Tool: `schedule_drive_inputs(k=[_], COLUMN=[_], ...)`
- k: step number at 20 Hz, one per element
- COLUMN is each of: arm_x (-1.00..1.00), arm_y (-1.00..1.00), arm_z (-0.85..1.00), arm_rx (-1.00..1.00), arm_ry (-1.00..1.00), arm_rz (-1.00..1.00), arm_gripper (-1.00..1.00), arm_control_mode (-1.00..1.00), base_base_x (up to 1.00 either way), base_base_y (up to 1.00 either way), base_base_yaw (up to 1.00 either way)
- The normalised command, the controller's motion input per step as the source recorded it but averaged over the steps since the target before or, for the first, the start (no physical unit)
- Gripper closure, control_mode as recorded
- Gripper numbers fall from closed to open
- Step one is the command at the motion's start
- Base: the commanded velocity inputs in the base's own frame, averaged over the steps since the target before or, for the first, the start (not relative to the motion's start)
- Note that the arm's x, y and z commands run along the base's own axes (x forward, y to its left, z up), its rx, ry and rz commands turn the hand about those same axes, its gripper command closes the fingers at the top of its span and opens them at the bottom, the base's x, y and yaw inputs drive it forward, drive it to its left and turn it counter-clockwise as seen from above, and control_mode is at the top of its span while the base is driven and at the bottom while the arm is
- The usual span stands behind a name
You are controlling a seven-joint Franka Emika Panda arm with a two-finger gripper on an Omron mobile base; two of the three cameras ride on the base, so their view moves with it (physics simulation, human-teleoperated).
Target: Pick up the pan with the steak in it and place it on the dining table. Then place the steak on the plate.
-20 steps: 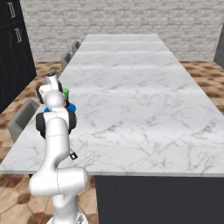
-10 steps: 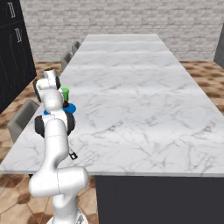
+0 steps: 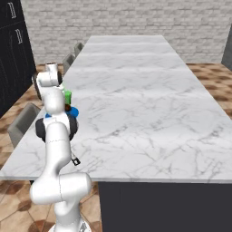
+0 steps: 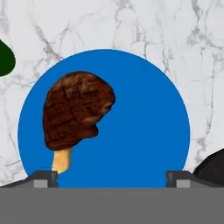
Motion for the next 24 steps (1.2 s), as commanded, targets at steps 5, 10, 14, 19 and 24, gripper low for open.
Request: schedule_drive_inputs(k=[5, 10, 14, 19, 24], arm_x=[-0.72, -0.88, -0.99, -1.00, -1.00], arm_y=[-0.54, -0.57, -0.56, -0.53, -0.39], arm_z=[0.52, 0.56, 0.53, 0.21, -0.05], arm_rx=[0.13, 0.11, 0.08, 0.01, 0.00], arm_ry=[0.03, 0.07, 0.09, 0.02, 0.01], arm_rz=[-0.14, -0.11, -0.06, -0.01, 0.00], arm_gripper=[-1.00, -1.00, -1.00, -1.00, -1.00], arm_control_mode=[-1.00, -1.00, -1.00, -1.00, -1.00], base_base_x=[0.00, 0.00, 0.00, 0.00, 0.00], base_base_y=[0.00, 0.00, 0.00, 0.00, 0.00], base_base_yaw=[0.00, 0.00, 0.00, 0.00, 0.00])
